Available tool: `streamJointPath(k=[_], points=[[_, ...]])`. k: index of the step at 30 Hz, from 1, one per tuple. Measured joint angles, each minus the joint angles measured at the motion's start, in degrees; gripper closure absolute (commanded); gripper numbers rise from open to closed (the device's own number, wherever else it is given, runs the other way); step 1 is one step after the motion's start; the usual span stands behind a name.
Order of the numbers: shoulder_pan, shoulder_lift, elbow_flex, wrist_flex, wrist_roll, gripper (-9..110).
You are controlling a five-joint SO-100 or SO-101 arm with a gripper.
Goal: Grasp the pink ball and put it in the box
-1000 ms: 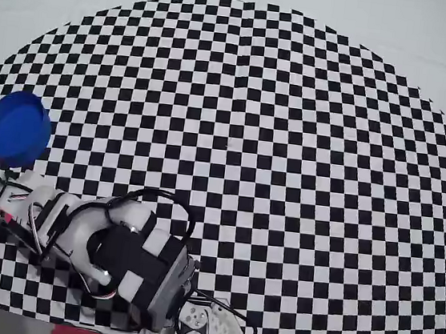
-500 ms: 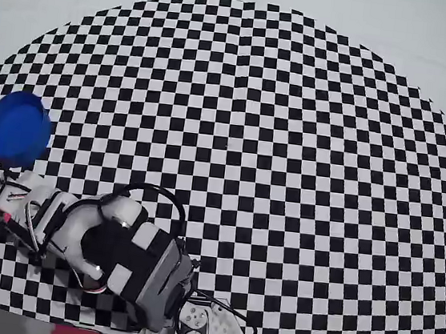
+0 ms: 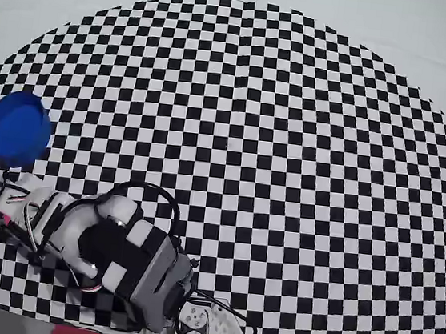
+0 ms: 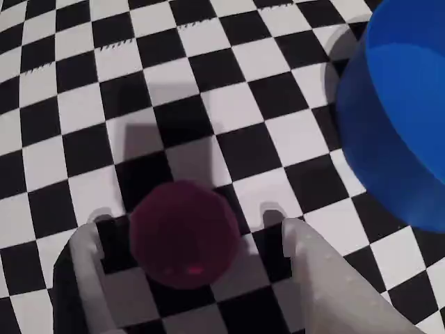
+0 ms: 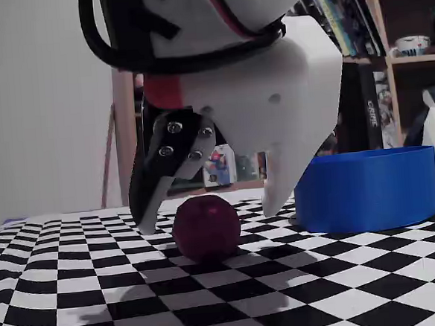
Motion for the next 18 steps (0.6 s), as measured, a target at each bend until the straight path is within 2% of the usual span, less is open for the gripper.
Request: streamJointPath(k=[18], points=[[-0.4, -4.2, -3.7, -0.3, 0.0, 71]])
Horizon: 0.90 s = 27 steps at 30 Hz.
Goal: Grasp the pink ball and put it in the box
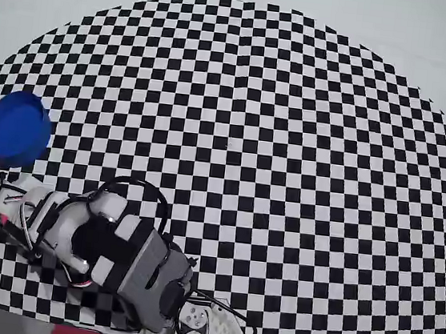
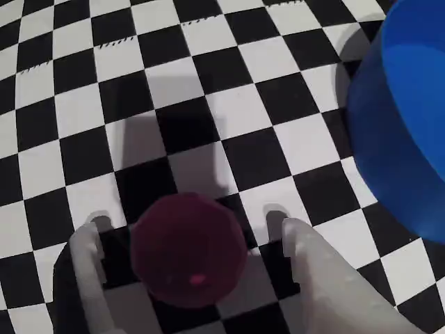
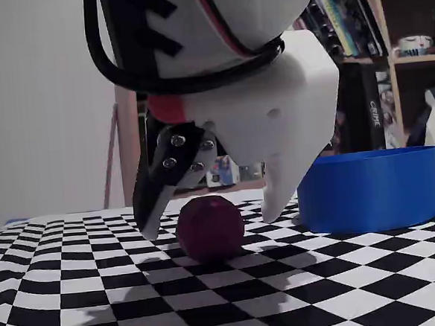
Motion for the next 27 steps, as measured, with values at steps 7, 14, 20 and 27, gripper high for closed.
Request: streamJointPath(k=[7, 14, 20, 27], points=[[0.0, -1.6, -1.4, -0.1, 0.0, 71], [0.0, -2.0, -1.5, -0.1, 0.0, 71], [-0.1, -2.3, -1.5, -0.1, 0.0, 71], [-0.1, -2.5, -1.5, -0.1, 0.0, 71]])
